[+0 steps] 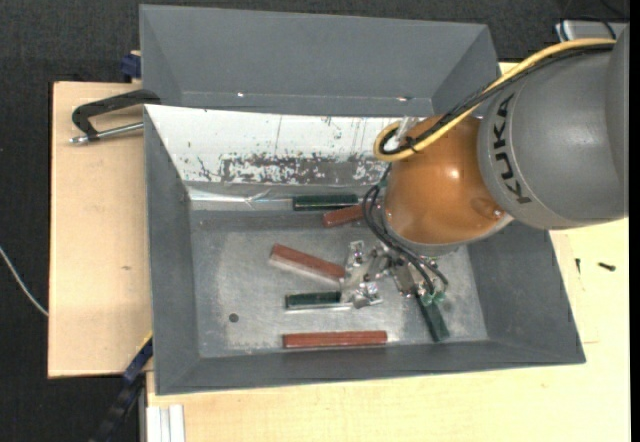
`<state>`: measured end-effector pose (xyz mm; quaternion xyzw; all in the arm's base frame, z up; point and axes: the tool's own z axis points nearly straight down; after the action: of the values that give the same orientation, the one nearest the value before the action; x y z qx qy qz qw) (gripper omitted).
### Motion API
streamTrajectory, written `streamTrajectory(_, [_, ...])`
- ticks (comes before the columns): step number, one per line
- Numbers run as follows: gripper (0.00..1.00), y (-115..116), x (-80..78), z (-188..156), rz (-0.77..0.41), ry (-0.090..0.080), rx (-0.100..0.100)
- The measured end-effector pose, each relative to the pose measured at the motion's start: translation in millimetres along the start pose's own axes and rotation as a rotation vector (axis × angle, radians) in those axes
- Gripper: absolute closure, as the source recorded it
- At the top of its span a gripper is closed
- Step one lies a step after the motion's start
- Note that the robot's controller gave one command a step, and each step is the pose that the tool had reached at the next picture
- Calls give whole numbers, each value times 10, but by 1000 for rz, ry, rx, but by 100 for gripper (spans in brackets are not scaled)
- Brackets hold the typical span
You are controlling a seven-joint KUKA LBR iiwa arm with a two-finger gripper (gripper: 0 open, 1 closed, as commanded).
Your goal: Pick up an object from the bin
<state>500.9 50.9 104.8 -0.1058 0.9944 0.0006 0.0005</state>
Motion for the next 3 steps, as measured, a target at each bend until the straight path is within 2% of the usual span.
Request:
streamTrajectory(1, [0,-1,0,0,0,0,0])
streamTrajectory(2, [0,-1,0,0,0,0,0])
streamTrajectory(3, [100,210,-623,277,4,1,0])
